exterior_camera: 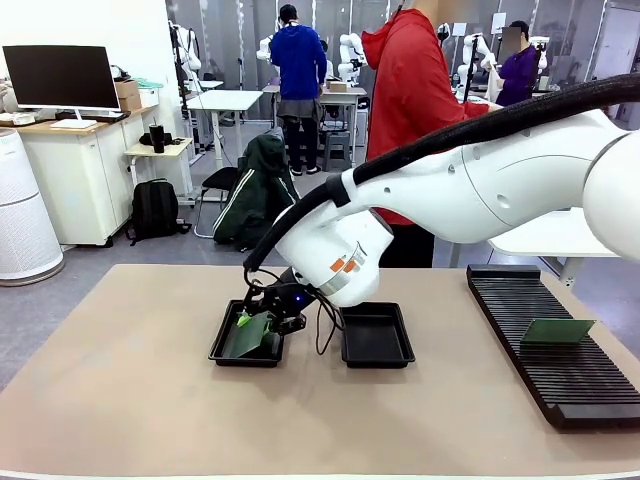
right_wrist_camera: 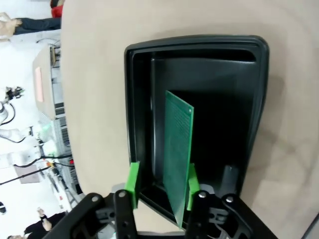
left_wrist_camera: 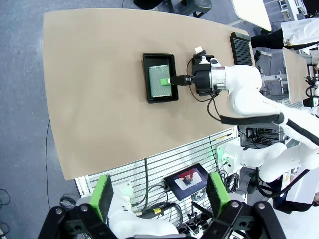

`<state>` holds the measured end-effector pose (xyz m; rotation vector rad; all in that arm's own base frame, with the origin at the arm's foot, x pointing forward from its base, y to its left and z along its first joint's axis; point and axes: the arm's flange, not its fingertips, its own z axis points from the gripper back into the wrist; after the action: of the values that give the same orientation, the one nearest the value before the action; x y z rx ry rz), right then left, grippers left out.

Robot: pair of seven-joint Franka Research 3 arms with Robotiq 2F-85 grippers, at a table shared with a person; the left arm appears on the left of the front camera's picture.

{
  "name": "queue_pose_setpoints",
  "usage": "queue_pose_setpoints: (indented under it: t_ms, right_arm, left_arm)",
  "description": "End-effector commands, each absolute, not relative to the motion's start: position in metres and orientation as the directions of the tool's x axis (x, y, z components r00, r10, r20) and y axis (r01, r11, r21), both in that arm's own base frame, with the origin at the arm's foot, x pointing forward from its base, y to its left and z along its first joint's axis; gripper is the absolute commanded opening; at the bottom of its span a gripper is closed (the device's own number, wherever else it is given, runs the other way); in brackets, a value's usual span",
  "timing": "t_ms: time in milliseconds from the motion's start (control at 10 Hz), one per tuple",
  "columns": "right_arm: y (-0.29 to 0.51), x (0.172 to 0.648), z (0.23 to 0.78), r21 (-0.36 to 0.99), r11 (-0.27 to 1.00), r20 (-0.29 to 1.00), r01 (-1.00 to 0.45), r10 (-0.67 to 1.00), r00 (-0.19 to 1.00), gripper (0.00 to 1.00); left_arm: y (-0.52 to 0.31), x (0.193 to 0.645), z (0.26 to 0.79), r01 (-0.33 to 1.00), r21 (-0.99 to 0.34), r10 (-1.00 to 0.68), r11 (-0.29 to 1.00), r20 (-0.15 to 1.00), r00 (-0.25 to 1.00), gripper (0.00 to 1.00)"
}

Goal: Inspect and transfer BCBs to ESD trays.
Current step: Pick up the Blank PCB from the PCB Rack and place it in the left ESD tray.

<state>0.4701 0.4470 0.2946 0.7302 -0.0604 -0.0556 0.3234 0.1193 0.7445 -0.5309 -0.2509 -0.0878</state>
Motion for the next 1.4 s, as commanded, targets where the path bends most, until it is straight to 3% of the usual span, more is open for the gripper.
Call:
queue_pose_setpoints:
  t_ms: [0,600,900,1300]
  right_arm:
    - [0.466,0.481,0.319,0.578,0.815,0.021,0.031,-0.053,0.998,0.53]
    - [0.495,0.484,0.364,0.298,0.954,0.041,0.003,-0.016,0.999,0.79]
    - [0.496,0.478,0.387,0.149,0.989,0.015,0.009,-0.012,1.000,0.98]
    - [0.493,0.475,0.405,0.050,0.998,-0.004,0.027,-0.027,1.000,1.00]
  left_arm:
    - [0.119,0.323,0.744,0.148,-0.497,-0.016,0.855,0.260,0.966,1.00]
    - [0.119,0.323,0.744,0.148,-0.497,-0.016,0.855,0.260,0.966,1.00]
    - [0.119,0.323,0.744,0.148,-0.497,-0.016,0.855,0.260,0.966,1.00]
    - [0.119,0.323,0.744,0.148,-0.497,-0.016,0.855,0.260,0.966,1.00]
